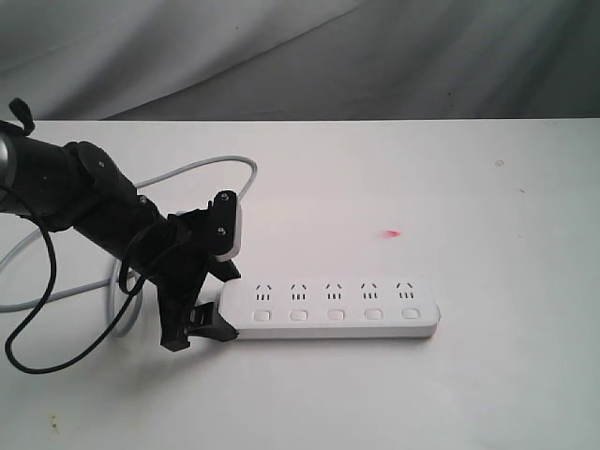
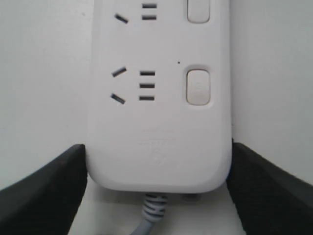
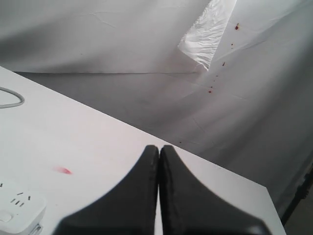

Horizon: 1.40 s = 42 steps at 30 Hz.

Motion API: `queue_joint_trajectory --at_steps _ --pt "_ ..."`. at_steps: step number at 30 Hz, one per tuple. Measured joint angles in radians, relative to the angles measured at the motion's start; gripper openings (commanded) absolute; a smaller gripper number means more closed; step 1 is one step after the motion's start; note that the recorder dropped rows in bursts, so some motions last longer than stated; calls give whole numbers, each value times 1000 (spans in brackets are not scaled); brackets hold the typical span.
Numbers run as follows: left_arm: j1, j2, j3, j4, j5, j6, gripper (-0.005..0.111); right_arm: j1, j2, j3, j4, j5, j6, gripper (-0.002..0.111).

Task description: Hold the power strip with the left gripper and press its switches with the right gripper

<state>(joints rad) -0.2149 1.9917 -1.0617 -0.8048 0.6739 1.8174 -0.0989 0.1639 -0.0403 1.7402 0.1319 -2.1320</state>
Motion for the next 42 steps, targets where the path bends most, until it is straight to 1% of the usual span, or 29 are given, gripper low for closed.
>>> queue_joint_trajectory --at_steps 4,6,8,9,11,16,19,22,23,26,42 --pt "0 0 0 0 0 0 69 0 0 0 0 1 0 0" --pt "0 0 0 0 0 0 69 0 0 0 0 -29 19 0" --pt "0 0 0 0 0 0 69 -2 0 0 -18 -61 80 0" --pt "0 0 0 0 0 0 69 -1 0 0 -80 -70 153 0" --pt "0 0 0 0 0 0 69 -2 -2 -1 -279 -80 376 0" --pt "0 0 0 0 0 0 69 -2 -2 -1 -1042 -101 1175 0" --pt "0 0 0 0 0 0 69 -2 -2 -1 -1409 -117 1607 0" --pt "0 0 0 0 0 0 69 -2 -2 -1 -1619 -119 1876 0" --pt "0 0 0 0 0 0 69 -2 -2 -1 -1653 -119 1922 0" --pt "0 0 0 0 0 0 69 -2 -2 5 -1695 -121 1980 0" --pt "0 0 0 0 0 0 69 -2 -2 12 -1715 -125 2004 0"
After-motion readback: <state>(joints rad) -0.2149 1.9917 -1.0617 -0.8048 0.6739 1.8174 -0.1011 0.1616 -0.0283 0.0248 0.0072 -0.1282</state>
